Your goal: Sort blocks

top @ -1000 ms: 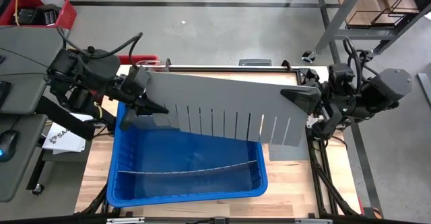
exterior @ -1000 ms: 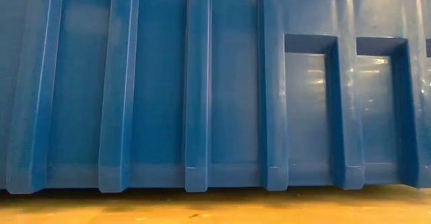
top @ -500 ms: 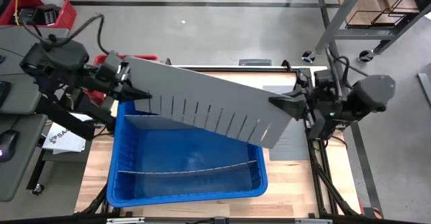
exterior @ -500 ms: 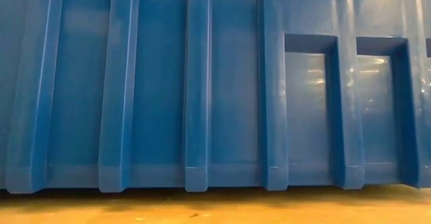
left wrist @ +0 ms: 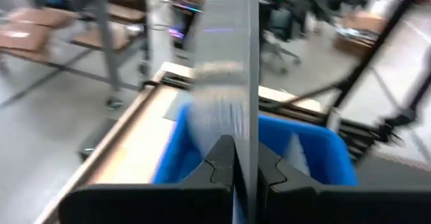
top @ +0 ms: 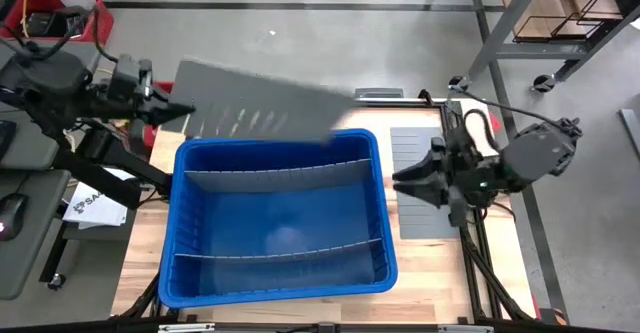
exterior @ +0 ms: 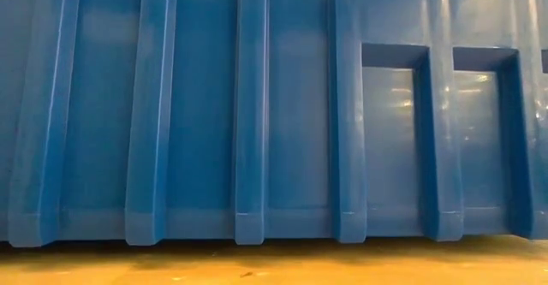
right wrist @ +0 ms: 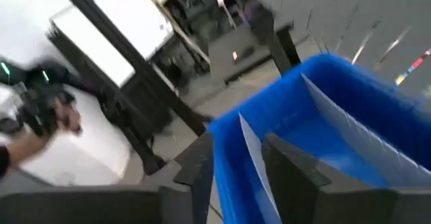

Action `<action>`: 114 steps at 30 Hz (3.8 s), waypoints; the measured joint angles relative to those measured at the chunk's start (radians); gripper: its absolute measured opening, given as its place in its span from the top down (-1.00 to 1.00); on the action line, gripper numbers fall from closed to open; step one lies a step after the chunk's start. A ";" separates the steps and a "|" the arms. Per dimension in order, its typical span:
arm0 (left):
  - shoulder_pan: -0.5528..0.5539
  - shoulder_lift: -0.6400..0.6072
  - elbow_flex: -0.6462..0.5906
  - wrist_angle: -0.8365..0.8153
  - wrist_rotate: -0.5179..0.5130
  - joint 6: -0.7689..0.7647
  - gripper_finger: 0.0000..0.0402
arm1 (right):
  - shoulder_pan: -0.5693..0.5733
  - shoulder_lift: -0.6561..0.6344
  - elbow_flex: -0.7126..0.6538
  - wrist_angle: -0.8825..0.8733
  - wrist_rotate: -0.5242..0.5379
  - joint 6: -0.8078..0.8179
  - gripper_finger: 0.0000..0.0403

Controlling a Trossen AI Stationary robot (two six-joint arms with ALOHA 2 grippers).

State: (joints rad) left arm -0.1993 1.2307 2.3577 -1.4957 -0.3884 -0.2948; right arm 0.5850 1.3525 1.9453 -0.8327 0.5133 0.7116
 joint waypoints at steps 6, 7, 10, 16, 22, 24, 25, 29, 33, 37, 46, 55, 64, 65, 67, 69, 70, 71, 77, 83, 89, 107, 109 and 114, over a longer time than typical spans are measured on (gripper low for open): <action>0.000 -0.020 -0.002 0.059 -0.110 -0.015 1.00 | 0.008 0.029 0.000 -0.070 -0.062 0.043 0.42; 0.000 -0.021 -0.002 0.076 -0.115 -0.011 1.00 | 0.011 0.047 0.000 -0.091 -0.060 0.049 0.47; -0.001 -0.021 -0.001 0.130 -0.122 -0.008 1.00 | 0.011 0.113 0.000 -0.201 -0.047 0.122 0.74; -0.001 -0.010 -0.002 0.272 -0.251 -0.009 1.00 | 0.020 0.289 -0.001 -0.339 -0.231 0.256 0.98; 0.000 -0.016 -0.001 0.386 -0.370 0.058 1.00 | 0.102 0.453 -0.002 -0.101 -0.553 0.196 1.00; 0.000 -0.018 0.000 0.397 -0.368 0.062 1.00 | 0.132 0.503 -0.002 -0.083 -0.578 0.250 1.00; 0.000 -0.018 0.000 0.399 -0.368 0.062 1.00 | 0.146 0.525 -0.002 -0.087 -0.577 0.278 1.00; -0.001 -0.018 -0.002 0.394 -0.354 0.062 1.00 | 0.173 0.595 -0.002 -0.149 -0.531 0.398 1.00; -0.001 -0.015 -0.002 0.393 -0.346 0.062 1.00 | 0.163 0.640 -0.003 -0.279 -0.445 0.540 1.00; -0.001 -0.017 -0.002 0.393 -0.324 0.060 1.00 | 0.159 0.632 0.001 -0.428 -0.341 0.683 1.00; -0.001 -0.014 -0.002 0.383 -0.275 -0.006 1.00 | 0.148 0.551 -0.076 -0.739 -0.120 1.086 1.00; -0.001 0.016 -0.002 0.397 -0.270 -0.035 1.00 | 0.156 0.428 -0.186 -0.739 -0.149 1.140 1.00; -0.001 0.028 -0.002 0.461 -0.297 0.025 1.00 | 0.070 0.347 -0.159 -0.197 0.023 0.515 1.00; -0.001 0.028 -0.002 0.483 -0.302 0.041 1.00 | 0.036 0.354 -0.159 -0.140 -0.003 0.424 1.00; -0.001 0.028 -0.002 0.520 -0.311 0.072 1.00 | -0.039 0.378 -0.159 -0.020 -0.074 0.238 1.00; 0.000 0.028 -0.002 0.551 -0.318 0.104 1.00 | -0.114 0.414 -0.159 0.134 -0.174 0.076 1.00; 0.000 0.027 -0.002 0.560 -0.325 0.117 1.00 | -0.151 0.437 -0.159 0.223 -0.233 0.013 1.00; 0.000 0.027 -0.002 0.563 -0.334 0.124 1.00 | -0.181 0.461 -0.159 0.306 -0.292 -0.036 1.00; 0.000 0.028 -0.002 0.558 -0.340 0.137 1.00 | -0.268 0.612 -0.160 0.588 -0.510 -0.038 1.00; 0.000 0.020 -0.002 0.539 -0.301 0.167 1.00 | -0.199 0.655 -0.161 0.682 -0.675 0.072 1.00; 0.000 0.021 -0.002 0.506 -0.291 0.166 1.00 | -0.079 0.645 -0.158 0.579 -0.658 0.198 1.00; 0.000 0.063 -0.002 0.514 -0.271 0.061 1.00 | 0.289 0.639 -0.160 -0.573 -0.190 1.152 1.00; 0.000 0.071 -0.002 0.514 -0.272 0.061 1.00 | 0.329 0.639 -0.160 -0.721 -0.126 1.350 1.00; 0.000 0.095 -0.002 0.517 -0.275 0.061 1.00 | 0.314 0.619 -0.245 -0.731 -0.049 1.391 1.00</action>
State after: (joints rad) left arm -0.1997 1.3259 2.3558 -0.9788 -0.6638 -0.2338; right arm 0.8990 1.9711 1.7006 -1.5635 0.4646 2.1029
